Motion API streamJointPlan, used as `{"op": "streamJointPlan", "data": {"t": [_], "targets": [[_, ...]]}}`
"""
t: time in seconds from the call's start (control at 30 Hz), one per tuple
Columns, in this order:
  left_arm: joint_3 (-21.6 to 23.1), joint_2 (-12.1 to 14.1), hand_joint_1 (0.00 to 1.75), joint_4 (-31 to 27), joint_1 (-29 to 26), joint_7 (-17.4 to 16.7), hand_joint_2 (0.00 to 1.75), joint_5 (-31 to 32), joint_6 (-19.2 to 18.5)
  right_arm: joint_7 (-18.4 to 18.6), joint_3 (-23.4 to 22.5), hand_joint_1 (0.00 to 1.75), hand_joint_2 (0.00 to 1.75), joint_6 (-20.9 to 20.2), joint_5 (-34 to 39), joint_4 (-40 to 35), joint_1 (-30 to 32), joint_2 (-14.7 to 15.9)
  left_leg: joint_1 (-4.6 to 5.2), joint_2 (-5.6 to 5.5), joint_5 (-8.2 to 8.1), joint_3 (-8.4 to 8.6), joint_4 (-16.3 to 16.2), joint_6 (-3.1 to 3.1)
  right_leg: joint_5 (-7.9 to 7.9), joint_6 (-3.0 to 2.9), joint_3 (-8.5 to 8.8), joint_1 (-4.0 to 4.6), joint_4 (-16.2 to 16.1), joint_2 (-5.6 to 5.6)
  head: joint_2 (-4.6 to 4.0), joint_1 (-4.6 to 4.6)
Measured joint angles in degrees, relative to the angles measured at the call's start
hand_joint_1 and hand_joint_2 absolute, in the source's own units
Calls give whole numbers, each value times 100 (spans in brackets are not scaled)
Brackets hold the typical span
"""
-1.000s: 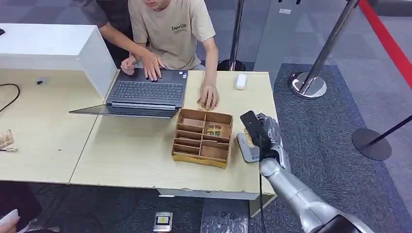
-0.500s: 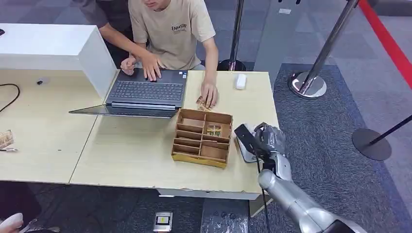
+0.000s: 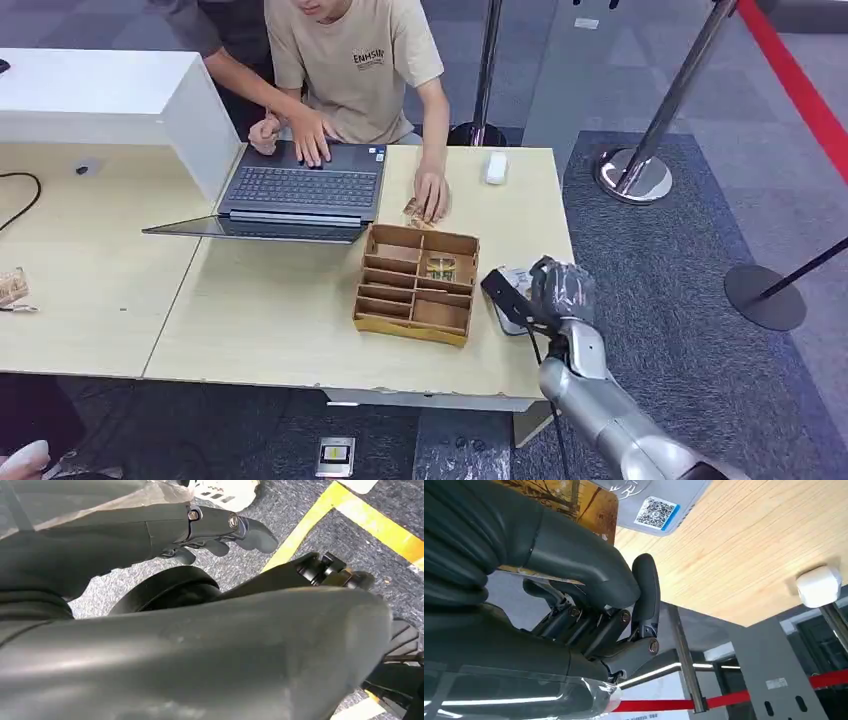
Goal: Pass the card to the sensor for recognition and then transmit it.
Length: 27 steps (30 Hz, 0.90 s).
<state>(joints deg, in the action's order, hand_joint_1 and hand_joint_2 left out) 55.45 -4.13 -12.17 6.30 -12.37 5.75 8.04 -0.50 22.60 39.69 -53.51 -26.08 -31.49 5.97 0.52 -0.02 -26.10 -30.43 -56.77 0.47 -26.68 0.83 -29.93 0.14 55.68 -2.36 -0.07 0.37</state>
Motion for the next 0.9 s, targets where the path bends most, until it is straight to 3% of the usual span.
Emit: {"op": "streamJointPlan", "data": {"t": [0.9], "targets": [[0,0,0,0,0,-7,0,-28,0,-116,-234,175,175,0,129,218,74,-59,0,0,0,1,0,0,0,0,1,0,0,0,0,-2]]}}
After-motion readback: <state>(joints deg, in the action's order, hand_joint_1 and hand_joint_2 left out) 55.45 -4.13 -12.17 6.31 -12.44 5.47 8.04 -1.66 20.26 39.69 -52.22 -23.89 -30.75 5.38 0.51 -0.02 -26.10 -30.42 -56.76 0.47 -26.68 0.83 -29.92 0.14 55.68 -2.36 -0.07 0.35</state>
